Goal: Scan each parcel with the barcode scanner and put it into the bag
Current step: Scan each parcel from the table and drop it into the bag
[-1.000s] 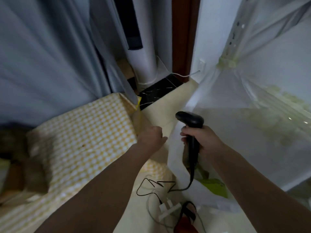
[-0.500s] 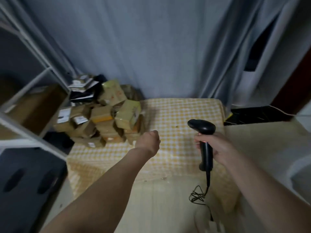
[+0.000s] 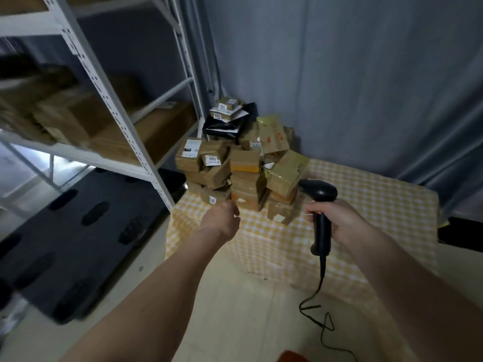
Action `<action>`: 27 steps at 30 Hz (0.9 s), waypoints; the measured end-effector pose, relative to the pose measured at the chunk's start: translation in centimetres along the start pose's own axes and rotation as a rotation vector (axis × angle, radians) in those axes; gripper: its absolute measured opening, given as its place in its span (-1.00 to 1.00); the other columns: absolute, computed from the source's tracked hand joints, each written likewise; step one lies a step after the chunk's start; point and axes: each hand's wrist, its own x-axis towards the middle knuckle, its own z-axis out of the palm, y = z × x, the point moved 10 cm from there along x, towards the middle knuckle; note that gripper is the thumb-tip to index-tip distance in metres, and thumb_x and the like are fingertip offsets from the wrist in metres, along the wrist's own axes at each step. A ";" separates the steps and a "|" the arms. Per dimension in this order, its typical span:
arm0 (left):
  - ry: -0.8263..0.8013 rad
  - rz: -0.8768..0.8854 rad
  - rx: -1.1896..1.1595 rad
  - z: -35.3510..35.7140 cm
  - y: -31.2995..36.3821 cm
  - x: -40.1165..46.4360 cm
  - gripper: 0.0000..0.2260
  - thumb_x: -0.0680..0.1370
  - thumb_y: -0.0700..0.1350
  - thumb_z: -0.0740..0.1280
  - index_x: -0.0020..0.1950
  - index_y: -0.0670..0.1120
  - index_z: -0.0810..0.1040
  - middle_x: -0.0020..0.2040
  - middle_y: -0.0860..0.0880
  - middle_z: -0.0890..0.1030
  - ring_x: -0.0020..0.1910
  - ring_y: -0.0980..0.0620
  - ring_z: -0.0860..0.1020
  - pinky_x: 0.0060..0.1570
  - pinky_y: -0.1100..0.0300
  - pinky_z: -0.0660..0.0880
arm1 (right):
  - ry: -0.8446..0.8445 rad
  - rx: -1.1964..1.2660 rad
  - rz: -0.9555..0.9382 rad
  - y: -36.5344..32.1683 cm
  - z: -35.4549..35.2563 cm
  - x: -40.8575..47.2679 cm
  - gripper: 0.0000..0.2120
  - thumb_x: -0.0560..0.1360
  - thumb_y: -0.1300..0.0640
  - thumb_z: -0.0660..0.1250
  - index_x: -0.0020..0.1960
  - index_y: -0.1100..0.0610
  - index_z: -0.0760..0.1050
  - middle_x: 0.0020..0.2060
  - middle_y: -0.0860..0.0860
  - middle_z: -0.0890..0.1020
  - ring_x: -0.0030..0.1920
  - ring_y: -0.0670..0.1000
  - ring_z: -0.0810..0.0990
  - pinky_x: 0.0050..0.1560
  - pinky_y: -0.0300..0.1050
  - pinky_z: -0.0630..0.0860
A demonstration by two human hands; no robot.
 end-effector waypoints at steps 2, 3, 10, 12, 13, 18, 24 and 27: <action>-0.015 -0.001 -0.012 0.3 -0.9 0.8 -0.77 0.61 -0.06 0.27 0.26 -0.04 0.51 0.25 -0.11 0.53 0.20 -0.11 0.52 0.09 0.09 0.45 | -0.003 -0.010 0.001 -0.2 1.3 1.0 -0.95 0.45 0.36 0.38 -0.11 0.27 0.52 -0.29 0.15 0.56 -0.31 0.06 0.53 -0.25 -0.10 0.47; -0.022 -0.001 -0.016 0.4 -1.2 1.3 -0.77 0.60 -0.06 0.28 0.26 -0.04 0.51 0.24 -0.11 0.53 0.20 -0.11 0.52 0.09 0.09 0.45 | -0.008 -0.012 0.003 -0.2 1.9 1.5 -0.94 0.45 0.36 0.38 -0.10 0.27 0.53 -0.28 0.15 0.56 -0.30 0.06 0.53 -0.23 -0.09 0.48; -0.047 0.008 -0.023 0.5 -1.5 8.8 -0.75 0.54 -0.12 0.36 0.22 0.00 0.55 0.16 -0.08 0.61 0.15 -0.09 0.55 0.06 0.11 0.49 | -0.016 -0.002 0.018 -1.6 4.2 7.2 -0.91 0.43 0.37 0.39 -0.07 0.28 0.55 -0.22 0.17 0.59 -0.30 0.04 0.55 -0.24 -0.13 0.50; -0.049 0.046 0.005 0.2 -0.1 11.9 -0.74 0.54 -0.13 0.33 0.22 0.00 0.55 0.17 -0.08 0.60 0.16 -0.10 0.55 0.03 0.11 0.47 | 0.010 0.013 0.016 -2.7 3.8 9.3 -0.88 0.43 0.37 0.39 -0.03 0.31 0.55 -0.22 0.19 0.58 -0.29 0.06 0.55 -0.22 -0.10 0.49; -0.052 0.070 0.027 0.0 0.8 13.5 -0.73 0.55 -0.12 0.32 0.24 0.00 0.53 0.18 -0.07 0.60 0.17 -0.10 0.55 0.02 0.13 0.46 | 0.023 0.024 0.017 -3.4 3.5 10.5 -0.88 0.43 0.38 0.38 -0.03 0.32 0.55 -0.23 0.20 0.57 -0.29 0.06 0.54 -0.22 -0.10 0.48; -0.169 0.128 0.042 0.5 6.2 21.2 -0.65 0.53 -0.06 0.33 0.31 -0.04 0.44 0.17 -0.08 0.60 0.10 -0.14 0.59 0.07 0.02 0.55 | 0.062 0.094 0.028 -6.4 2.1 16.6 -0.94 0.43 0.43 0.34 -0.16 0.31 0.52 -0.32 0.16 0.53 -0.33 0.05 0.50 -0.22 -0.11 0.44; -0.229 0.145 -0.028 3.1 9.3 28.7 -0.48 0.50 -0.03 0.41 0.40 -0.10 0.34 0.30 -0.14 0.44 0.27 -0.14 0.45 0.19 0.03 0.46 | 0.135 0.079 0.091 -8.0 1.4 23.5 -0.91 0.41 0.43 0.34 -0.23 0.30 0.49 -0.42 0.15 0.47 -0.40 0.04 0.45 -0.29 -0.13 0.39; -0.251 0.067 -0.118 3.9 8.8 32.0 -0.30 0.44 0.01 0.48 0.46 -0.10 0.22 0.33 -0.17 0.36 0.33 -0.18 0.38 0.25 0.00 0.41 | 0.160 0.067 0.141 -8.2 1.7 26.0 -0.93 0.42 0.34 0.40 -0.11 0.28 0.52 -0.39 0.12 0.49 -0.38 0.04 0.48 -0.24 -0.10 0.45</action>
